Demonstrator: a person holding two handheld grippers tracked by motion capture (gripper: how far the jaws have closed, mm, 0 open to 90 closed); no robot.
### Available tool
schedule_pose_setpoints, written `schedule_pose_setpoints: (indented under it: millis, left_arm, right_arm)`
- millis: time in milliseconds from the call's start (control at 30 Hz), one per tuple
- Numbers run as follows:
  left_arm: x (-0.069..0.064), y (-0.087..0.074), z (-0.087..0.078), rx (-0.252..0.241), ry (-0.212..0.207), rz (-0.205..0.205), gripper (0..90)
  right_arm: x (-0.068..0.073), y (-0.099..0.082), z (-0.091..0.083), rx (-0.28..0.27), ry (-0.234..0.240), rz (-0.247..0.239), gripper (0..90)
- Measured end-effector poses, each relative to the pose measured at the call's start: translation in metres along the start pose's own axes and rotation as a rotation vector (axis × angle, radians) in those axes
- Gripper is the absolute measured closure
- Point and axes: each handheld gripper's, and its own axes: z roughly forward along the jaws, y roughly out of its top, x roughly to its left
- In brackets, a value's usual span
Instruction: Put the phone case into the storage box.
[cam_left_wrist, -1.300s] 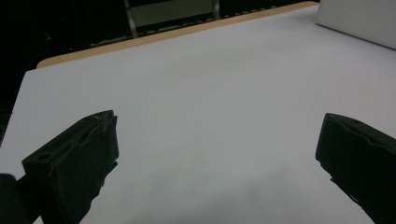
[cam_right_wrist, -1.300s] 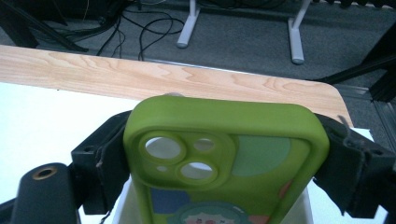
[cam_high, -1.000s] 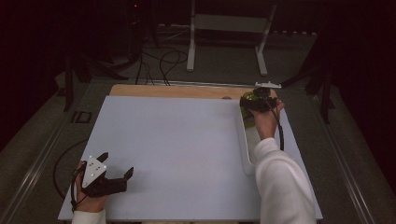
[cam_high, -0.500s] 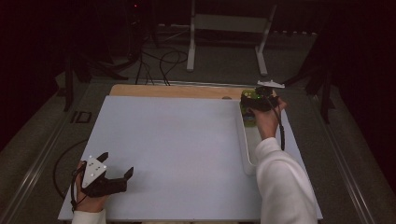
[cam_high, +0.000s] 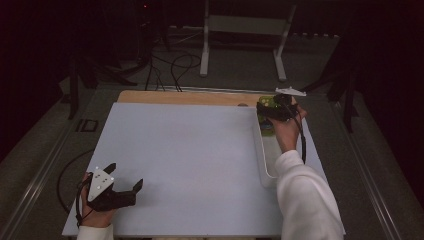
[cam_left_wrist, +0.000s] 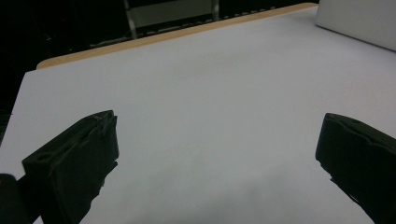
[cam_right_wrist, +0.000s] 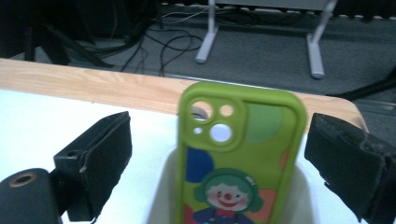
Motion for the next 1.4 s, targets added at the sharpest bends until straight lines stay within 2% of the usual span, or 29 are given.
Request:
schedule_pose_setpoints:
  millis: [100, 200, 300, 667, 700, 967, 1400]
  left_arm:
    - [0.000, 0.000, 0.000, 0.001, -0.001, 0.000, 0.0]
    - [0.000, 0.000, 0.000, 0.000, -0.002, -0.001, 0.0]
    - [-0.001, 0.000, 0.000, 0.004, -0.002, 0.002, 0.0]
    - [-0.001, 0.000, 0.001, 0.005, -0.005, 0.002, 0.0]
    - [-0.001, 0.000, 0.001, 0.006, -0.006, 0.002, 0.0]
    - [-0.001, 0.000, 0.001, 0.006, -0.006, 0.004, 0.0]
    - [-0.001, 0.001, 0.002, 0.005, -0.007, 0.004, 0.0]
  right_arm:
    - [0.004, -0.003, -0.004, -0.003, 0.025, -0.026, 7.5]
    - [0.005, -0.005, -0.006, -0.009, 0.038, -0.019, 7.5]
    - [0.005, -0.008, -0.010, -0.003, 0.048, -0.034, 7.5]
    - [0.005, -0.011, -0.023, -0.037, 0.086, -0.031, 7.5]
    - [0.006, -0.011, -0.026, -0.046, 0.103, -0.024, 7.5]
    - [0.011, -0.015, -0.038, -0.066, 0.134, -0.051, 7.5]
    - [0.024, -0.033, -0.058, -0.083, 0.205, -0.062, 7.5]
